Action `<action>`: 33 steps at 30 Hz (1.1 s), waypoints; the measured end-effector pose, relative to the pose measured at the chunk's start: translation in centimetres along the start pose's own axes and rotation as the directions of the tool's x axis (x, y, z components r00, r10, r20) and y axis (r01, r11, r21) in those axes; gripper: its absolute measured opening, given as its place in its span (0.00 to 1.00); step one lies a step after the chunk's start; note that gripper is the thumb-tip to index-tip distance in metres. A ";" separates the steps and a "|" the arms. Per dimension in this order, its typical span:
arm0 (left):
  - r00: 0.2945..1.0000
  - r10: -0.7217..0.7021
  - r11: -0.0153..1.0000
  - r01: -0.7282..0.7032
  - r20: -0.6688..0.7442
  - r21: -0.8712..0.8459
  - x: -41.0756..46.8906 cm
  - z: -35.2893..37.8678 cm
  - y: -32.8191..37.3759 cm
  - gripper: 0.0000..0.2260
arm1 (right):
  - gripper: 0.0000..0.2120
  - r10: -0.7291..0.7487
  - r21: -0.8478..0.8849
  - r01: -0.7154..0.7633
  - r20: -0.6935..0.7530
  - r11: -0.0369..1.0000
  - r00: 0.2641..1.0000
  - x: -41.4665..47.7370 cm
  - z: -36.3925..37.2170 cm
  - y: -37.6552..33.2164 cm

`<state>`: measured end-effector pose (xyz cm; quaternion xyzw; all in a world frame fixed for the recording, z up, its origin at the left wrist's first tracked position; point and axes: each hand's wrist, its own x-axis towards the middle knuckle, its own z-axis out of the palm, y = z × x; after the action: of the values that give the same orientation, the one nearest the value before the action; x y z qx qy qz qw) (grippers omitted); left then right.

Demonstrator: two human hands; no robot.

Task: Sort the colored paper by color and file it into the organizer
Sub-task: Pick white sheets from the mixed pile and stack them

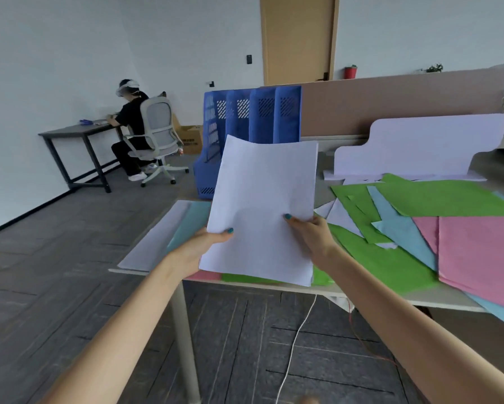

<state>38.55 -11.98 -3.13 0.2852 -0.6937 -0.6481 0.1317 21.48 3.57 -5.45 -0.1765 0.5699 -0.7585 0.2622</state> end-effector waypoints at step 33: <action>0.930 -0.046 0.999 0.040 -0.364 -0.024 -0.3 -32.8 -9.4 0.28 | 0.42 -0.030 -0.846 0.501 0.514 -0.181 0.857 -3.7 22.1 9.2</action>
<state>58.99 -38.82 -8.14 0.4145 -0.6457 -0.5921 0.2464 38.76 -13.19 -7.75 -0.5462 0.8332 -0.0775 -0.0392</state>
